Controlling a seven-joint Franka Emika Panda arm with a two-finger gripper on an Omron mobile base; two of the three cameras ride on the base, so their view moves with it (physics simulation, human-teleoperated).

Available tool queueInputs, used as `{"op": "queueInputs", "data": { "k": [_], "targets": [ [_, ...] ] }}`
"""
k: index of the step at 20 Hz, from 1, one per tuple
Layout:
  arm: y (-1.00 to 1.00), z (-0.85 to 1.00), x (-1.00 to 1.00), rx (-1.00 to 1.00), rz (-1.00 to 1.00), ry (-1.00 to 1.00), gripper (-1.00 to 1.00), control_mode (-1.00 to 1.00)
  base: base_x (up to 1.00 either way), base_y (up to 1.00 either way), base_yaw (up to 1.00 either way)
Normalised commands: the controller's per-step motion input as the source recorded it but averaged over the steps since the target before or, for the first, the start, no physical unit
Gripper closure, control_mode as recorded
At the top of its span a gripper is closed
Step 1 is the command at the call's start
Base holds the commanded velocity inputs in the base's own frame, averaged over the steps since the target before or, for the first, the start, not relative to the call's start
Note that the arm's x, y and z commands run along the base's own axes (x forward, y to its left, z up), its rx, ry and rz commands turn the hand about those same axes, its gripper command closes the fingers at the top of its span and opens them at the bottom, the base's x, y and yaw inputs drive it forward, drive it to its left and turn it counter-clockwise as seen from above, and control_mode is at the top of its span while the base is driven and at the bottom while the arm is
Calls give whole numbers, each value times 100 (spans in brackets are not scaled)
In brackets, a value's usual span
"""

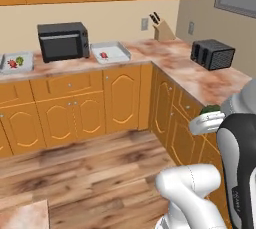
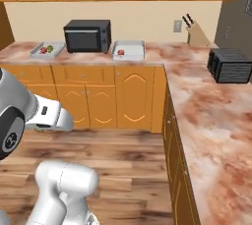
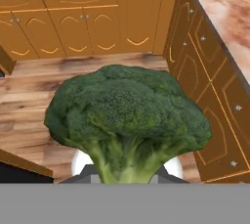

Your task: Place one broccoli and one fish in each tupperware on the nearby counter, to pack two identical lunches.

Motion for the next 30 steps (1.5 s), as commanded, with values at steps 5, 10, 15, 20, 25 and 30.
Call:
{"op": "queueInputs", "data": {
  "k": [5,10,15,20,25,30],
  "targets": [
    [0,0,0,0,0,0,100,100,100,-18,2],
    [0,0,0,0,0,0,100,100,100,-16,2],
    [0,0,0,0,0,0,100,100,100,-14,2],
    [0,0,0,0,0,0,100,100,100,-17,2],
    [0,0,0,0,0,0,100,100,100,-21,3],
    [0,0,0,0,0,0,100,100,83,-19,4]
  ]
}}
